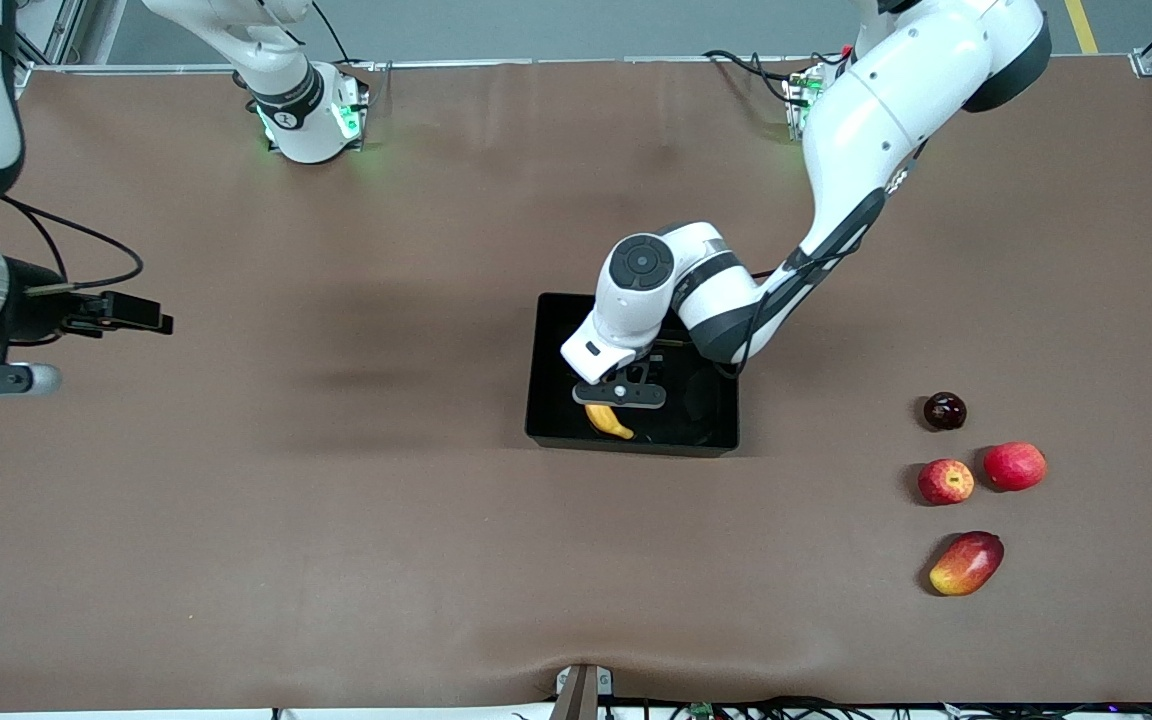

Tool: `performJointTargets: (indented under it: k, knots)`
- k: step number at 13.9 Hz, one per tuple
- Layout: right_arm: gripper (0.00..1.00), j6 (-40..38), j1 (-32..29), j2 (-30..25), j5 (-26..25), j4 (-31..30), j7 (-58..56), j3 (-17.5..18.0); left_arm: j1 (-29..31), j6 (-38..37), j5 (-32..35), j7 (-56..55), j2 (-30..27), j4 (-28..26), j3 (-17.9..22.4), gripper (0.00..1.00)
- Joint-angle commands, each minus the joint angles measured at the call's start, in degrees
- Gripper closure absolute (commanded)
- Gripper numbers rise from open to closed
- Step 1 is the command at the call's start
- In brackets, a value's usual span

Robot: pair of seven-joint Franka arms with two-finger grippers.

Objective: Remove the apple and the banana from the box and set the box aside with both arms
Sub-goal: 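Grasp the banana in the tray with the left gripper while the right gripper approaches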

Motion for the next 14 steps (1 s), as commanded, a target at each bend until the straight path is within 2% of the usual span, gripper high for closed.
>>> performJointTargets:
  k: [1,4,5,6,8,9,12,14]
  knots:
    - [0.0,-0.3,3.15,-0.3,0.69,-0.41,1.69,0.05,-2.24,2.04,0.15,-0.61,1.77,1.28,1.72,0.0]
    - [0.0,0.13,9.3,-0.22,1.38,-1.47,15.72,0.05,-6.02,4.68,-0.03,-0.96,2.73,1.28,5.59,0.0]
    - [0.0,0.66,10.36,0.39,2.09,-1.65,16.89,0.05,-7.07,5.82,0.32,-0.96,3.0,1.28,6.73,0.0]
    - [0.0,1.53,10.98,0.92,2.62,-2.08,16.99,0.05,-7.95,6.79,0.58,-0.79,3.09,1.28,7.79,0.09]
    - [0.0,3.9,12.56,0.84,3.67,-3.75,17.95,0.05,-8.75,7.5,0.59,-0.09,3.26,1.28,8.76,0.75]
    - [0.0,4.44,12.66,0.67,3.85,-4.63,18.31,0.05,-8.93,7.5,0.76,0.18,3.18,1.28,8.85,1.0]
    - [0.0,5.93,12.48,0.14,5.61,-7.7,18.84,0.05,-8.41,7.41,4.97,-0.08,1.95,1.37,8.85,1.0]
    - [0.0,8.38,12.83,-0.56,6.13,-10.43,18.84,0.14,-8.14,6.62,5.16,-0.08,0.29,1.37,8.85,1.0]
